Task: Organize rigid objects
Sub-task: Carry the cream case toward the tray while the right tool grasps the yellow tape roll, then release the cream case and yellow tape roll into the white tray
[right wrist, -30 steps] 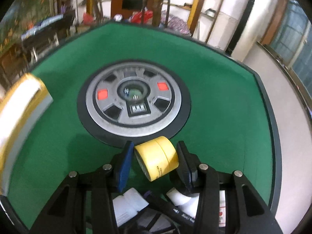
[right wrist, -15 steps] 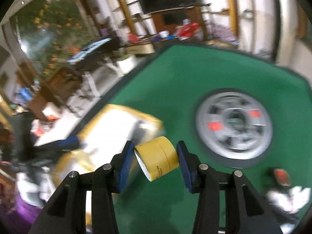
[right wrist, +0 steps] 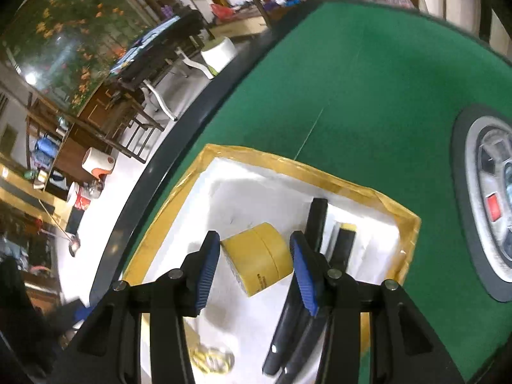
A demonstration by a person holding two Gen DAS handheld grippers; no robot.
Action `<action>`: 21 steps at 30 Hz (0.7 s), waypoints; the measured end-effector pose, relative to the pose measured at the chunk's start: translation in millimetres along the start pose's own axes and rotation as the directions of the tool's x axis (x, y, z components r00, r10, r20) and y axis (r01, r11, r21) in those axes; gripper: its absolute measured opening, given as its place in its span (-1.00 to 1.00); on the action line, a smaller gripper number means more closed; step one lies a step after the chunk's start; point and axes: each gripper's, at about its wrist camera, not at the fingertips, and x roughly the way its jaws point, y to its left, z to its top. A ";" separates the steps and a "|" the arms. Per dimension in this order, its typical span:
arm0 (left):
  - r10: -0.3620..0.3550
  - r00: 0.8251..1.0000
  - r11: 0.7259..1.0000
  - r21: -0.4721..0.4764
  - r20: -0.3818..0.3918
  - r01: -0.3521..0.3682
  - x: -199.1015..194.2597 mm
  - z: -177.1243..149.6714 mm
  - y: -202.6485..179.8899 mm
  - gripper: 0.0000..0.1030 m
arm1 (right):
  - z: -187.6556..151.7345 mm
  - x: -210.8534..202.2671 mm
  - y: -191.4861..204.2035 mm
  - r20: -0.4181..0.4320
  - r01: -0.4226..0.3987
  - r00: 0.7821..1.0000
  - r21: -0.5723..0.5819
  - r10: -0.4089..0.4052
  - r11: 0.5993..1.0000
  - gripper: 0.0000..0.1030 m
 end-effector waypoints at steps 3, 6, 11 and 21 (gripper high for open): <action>0.008 0.999 1.000 0.005 -0.031 -0.008 6.7 -5.8 -3.3 0.20 | 4.9 6.9 -3.4 0.009 -0.002 1.000 0.030 0.002 1.000 -0.10; 0.028 0.998 1.000 0.005 -0.052 -0.028 16.0 -6.9 -7.2 0.20 | 3.1 -3.3 -6.7 0.065 -0.024 0.998 0.050 0.021 0.998 0.09; 0.084 0.993 0.996 0.049 -0.085 -0.080 31.7 -7.8 -16.8 0.20 | -8.1 -44.5 -12.5 0.190 -0.004 0.982 0.028 -0.002 1.000 0.12; 0.249 0.965 0.967 0.069 -0.082 -0.244 85.5 49.9 -29.0 0.20 | -49.5 -87.3 -29.8 0.264 0.001 0.965 0.022 -0.007 1.000 0.12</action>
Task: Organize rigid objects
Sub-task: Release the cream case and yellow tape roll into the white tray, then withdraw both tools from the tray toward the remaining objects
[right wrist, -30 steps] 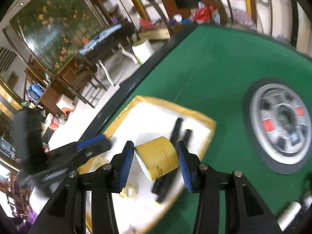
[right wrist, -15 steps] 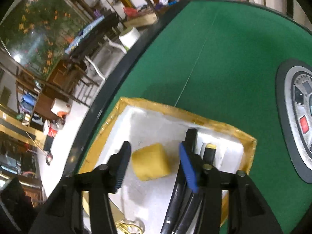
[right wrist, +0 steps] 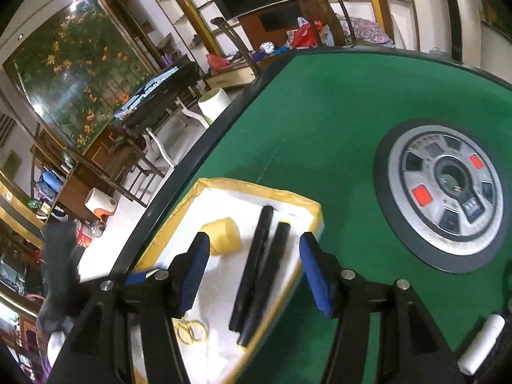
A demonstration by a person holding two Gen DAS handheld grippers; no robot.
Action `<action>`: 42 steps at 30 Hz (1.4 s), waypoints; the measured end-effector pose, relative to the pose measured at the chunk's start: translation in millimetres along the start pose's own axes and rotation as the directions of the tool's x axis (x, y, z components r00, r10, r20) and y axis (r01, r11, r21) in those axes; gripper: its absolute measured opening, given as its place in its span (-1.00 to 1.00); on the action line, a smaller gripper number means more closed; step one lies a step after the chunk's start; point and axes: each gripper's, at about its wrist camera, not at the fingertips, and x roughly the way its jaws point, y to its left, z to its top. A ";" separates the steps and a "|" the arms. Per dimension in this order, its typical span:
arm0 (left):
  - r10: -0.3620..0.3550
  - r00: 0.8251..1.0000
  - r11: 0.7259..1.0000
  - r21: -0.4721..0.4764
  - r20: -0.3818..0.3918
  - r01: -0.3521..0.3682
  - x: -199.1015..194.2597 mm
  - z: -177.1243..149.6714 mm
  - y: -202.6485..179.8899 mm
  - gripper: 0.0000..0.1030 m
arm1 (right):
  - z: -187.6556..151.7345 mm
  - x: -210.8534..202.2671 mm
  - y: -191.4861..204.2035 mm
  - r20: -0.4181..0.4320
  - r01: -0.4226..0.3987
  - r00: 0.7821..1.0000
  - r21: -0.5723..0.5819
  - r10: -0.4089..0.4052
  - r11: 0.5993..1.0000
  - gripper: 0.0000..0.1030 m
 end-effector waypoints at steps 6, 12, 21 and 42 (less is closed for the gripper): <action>-0.034 0.997 0.997 -0.062 0.076 0.039 -4.4 41.3 -6.7 0.21 | -6.4 -31.9 -10.5 0.069 0.024 0.997 0.000 -0.024 1.000 0.20; -0.028 0.991 0.996 0.093 0.128 0.016 -69.5 -0.4 -3.8 0.49 | -21.1 -52.4 -25.4 0.089 0.055 0.995 -0.034 -0.052 0.998 0.32; 0.159 0.986 0.926 0.354 -0.044 -0.133 -58.7 -67.4 -4.9 0.18 | -39.4 -46.8 -42.5 0.070 0.032 0.997 0.001 -0.032 0.999 0.32; 0.017 0.981 0.987 0.155 0.196 -0.048 -102.2 -35.1 -27.9 0.65 | -95.0 -166.0 -123.3 0.294 0.258 0.907 0.181 -0.303 0.949 0.44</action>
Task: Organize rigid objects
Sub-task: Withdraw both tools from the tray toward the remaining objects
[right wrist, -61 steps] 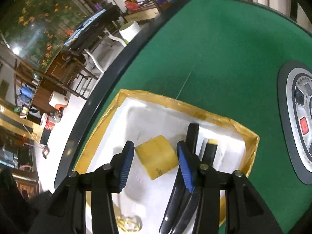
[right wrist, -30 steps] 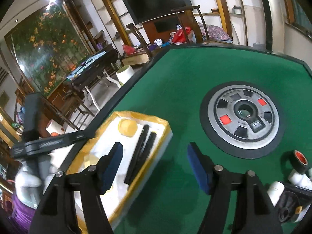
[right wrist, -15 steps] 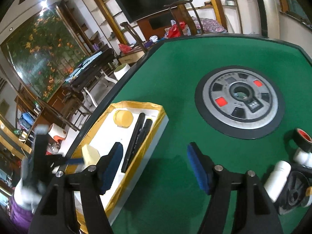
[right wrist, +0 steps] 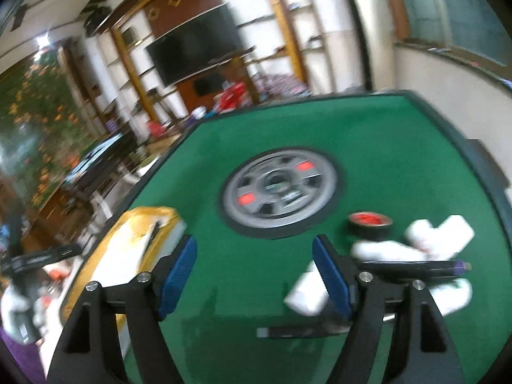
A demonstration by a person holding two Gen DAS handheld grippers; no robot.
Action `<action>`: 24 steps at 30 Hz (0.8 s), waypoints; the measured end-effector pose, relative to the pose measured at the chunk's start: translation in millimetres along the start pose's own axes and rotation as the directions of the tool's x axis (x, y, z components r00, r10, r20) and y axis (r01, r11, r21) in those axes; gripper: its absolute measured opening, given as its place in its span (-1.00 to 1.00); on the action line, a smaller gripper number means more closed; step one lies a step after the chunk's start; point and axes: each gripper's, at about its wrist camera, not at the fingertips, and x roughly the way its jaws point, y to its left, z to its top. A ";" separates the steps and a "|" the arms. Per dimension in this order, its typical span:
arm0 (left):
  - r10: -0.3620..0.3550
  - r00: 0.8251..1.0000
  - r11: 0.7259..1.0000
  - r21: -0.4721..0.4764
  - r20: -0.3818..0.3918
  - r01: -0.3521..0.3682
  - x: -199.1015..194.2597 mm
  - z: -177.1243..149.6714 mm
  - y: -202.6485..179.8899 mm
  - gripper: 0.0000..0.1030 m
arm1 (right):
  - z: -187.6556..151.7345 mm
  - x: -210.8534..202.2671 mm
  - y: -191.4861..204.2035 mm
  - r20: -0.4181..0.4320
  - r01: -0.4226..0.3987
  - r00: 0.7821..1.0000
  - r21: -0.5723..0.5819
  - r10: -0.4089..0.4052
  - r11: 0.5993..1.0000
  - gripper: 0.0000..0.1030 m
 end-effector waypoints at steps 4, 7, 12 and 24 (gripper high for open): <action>-0.058 0.997 0.997 0.056 0.059 0.054 -21.2 -5.6 -38.1 0.72 | -5.2 -26.2 -28.0 0.080 0.102 0.991 0.034 -0.105 0.994 0.44; -0.124 0.987 0.986 0.127 0.107 0.110 -35.1 -16.5 -80.1 0.83 | -11.4 -52.4 -42.3 0.172 0.215 0.960 0.041 -0.219 0.976 0.67; -0.239 0.967 0.945 0.252 0.090 0.210 -27.4 -35.0 -141.5 0.91 | -25.4 -79.1 -76.5 0.265 0.289 0.916 0.091 -0.303 0.953 1.00; -0.265 0.957 0.924 0.253 -0.114 0.286 39.7 -57.7 -207.4 0.91 | -34.0 -42.9 -187.3 0.130 0.355 0.903 0.312 -0.410 0.881 1.00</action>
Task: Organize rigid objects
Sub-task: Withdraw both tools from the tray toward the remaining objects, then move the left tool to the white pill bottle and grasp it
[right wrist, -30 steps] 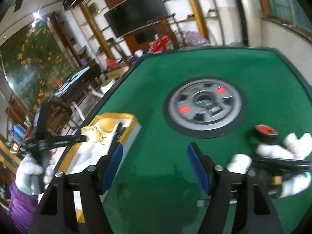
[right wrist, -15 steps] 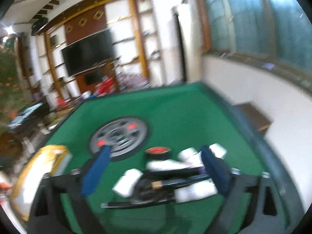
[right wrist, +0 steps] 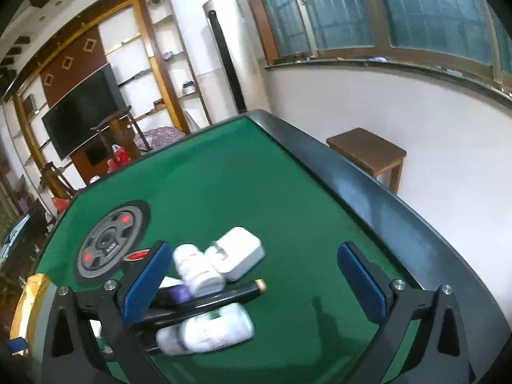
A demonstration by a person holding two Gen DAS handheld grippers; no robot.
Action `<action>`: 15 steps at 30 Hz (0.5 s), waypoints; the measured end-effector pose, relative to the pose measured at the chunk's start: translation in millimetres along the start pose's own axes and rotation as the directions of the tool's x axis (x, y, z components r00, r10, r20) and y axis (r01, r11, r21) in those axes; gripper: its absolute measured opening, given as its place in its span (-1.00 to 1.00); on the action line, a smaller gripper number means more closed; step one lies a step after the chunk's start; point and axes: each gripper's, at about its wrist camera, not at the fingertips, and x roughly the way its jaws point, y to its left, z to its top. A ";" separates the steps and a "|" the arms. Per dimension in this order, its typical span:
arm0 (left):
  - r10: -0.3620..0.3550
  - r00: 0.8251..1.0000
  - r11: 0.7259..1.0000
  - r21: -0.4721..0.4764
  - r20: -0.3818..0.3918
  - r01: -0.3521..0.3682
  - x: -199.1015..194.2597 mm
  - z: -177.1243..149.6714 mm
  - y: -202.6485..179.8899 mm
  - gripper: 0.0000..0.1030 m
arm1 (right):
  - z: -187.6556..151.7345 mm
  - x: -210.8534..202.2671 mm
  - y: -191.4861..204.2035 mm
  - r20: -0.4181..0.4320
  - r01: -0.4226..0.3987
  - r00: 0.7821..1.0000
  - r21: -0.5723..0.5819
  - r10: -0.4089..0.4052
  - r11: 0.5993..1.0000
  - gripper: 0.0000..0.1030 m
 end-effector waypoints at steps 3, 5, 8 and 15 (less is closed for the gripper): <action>0.022 1.000 1.000 0.015 -0.018 -0.022 15.9 9.0 -6.2 0.91 | 0.3 3.3 -11.1 -0.019 -0.056 0.998 0.059 0.057 0.997 1.00; 0.020 0.999 1.000 -0.009 -0.043 -0.021 31.8 15.6 -7.7 0.91 | 0.2 3.7 -15.0 -0.018 -0.047 0.999 0.067 0.049 0.997 1.00; 0.026 0.998 0.999 -0.029 -0.049 -0.028 53.9 23.5 -11.4 0.91 | -2.3 12.3 -20.4 -0.074 -0.065 0.995 0.098 0.072 0.993 1.00; 0.072 0.996 0.995 0.071 -0.049 -0.068 97.4 38.3 -33.5 0.90 | -3.4 21.4 -28.4 -0.125 -0.088 0.987 0.137 0.106 0.987 1.00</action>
